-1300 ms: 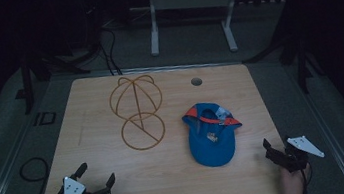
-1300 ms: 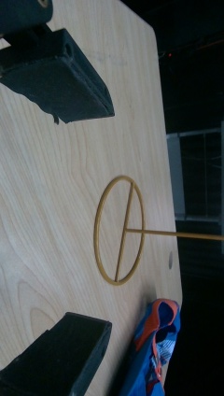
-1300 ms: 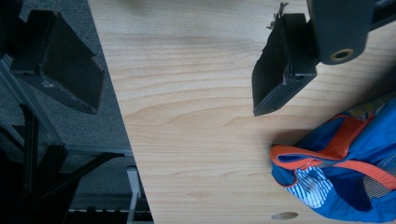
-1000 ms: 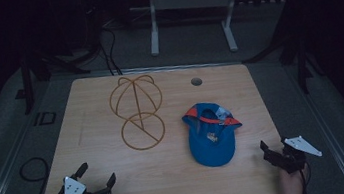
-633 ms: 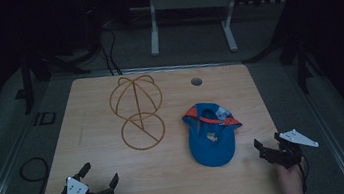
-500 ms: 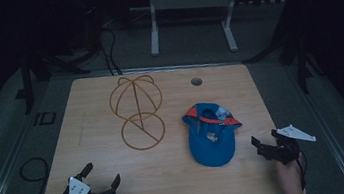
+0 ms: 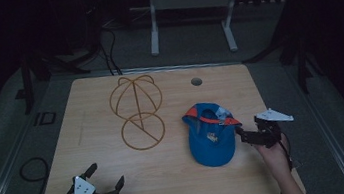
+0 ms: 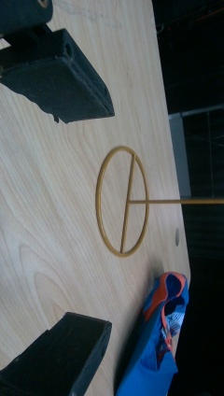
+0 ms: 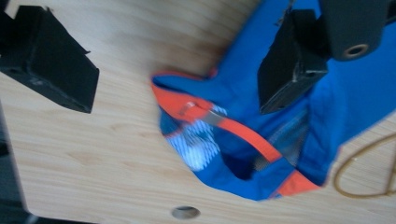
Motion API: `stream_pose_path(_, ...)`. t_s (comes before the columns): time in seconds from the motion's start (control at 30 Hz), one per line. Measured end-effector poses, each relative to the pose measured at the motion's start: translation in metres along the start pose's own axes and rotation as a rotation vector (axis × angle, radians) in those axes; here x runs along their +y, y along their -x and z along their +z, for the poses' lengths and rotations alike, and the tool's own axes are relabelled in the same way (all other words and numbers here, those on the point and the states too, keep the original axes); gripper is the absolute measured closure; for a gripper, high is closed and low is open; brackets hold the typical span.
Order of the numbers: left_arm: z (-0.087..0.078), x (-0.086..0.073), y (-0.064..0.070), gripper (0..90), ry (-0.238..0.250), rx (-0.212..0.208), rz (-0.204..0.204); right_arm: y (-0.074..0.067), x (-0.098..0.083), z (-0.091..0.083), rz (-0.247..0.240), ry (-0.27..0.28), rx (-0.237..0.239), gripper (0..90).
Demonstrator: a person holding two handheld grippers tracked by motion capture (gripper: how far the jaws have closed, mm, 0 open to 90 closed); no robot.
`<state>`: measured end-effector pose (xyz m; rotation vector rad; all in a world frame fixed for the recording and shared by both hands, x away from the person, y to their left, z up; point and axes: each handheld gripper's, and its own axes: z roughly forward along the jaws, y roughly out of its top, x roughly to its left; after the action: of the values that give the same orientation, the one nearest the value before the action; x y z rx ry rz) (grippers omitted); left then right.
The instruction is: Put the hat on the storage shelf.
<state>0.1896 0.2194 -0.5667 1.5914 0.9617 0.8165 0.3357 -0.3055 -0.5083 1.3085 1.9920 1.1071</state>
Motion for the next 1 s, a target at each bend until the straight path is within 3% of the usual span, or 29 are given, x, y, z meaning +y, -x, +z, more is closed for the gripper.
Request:
stream_pose_path(0.03,0.000,0.000,0.000,1.8,0.000,0.000,0.000,0.000,0.000,0.000,0.000,0.000,0.000,12.7)
stream_pose_path(0.07,0.000,0.000,0.001,1.8,0.000,-0.001,0.006,-0.002,0.003,0.005,0.009,-0.003,0.042,12.4)
stream_pose_path(0.27,0.000,0.001,0.000,1.8,-0.008,-0.015,-0.014,-0.009,0.017,0.022,0.006,-0.007,0.067,14.7)
stream_pose_path(0.4,0.000,0.001,-0.001,1.8,-0.015,-0.021,-0.028,-0.010,0.026,0.031,-0.001,-0.004,0.072,15.0)
stream_pose_path(0.57,0.000,0.002,0.001,1.8,-0.016,-0.024,-0.033,-0.009,0.036,0.044,-0.029,-0.019,0.072,22.2)
stream_pose_path(0.63,0.000,0.003,0.001,1.8,-0.028,-0.026,-0.031,-0.009,0.037,0.047,-0.034,-0.024,0.077,22.2)
stream_pose_path(0.67,0.001,0.004,0.002,1.8,-0.065,-0.026,-0.022,-0.008,0.038,0.050,-0.039,-0.031,0.075,23.9)
stream_pose_path(0.73,0.001,0.005,0.004,2.6,-0.075,-0.012,-0.007,-0.008,0.039,0.061,-0.082,-0.071,0.065,28.3)
stream_pose_path(1.0,0.001,0.007,0.008,2.6,-0.078,-0.055,-0.008,0.004,0.036,0.090,-0.043,-0.117,0.052,31.5)
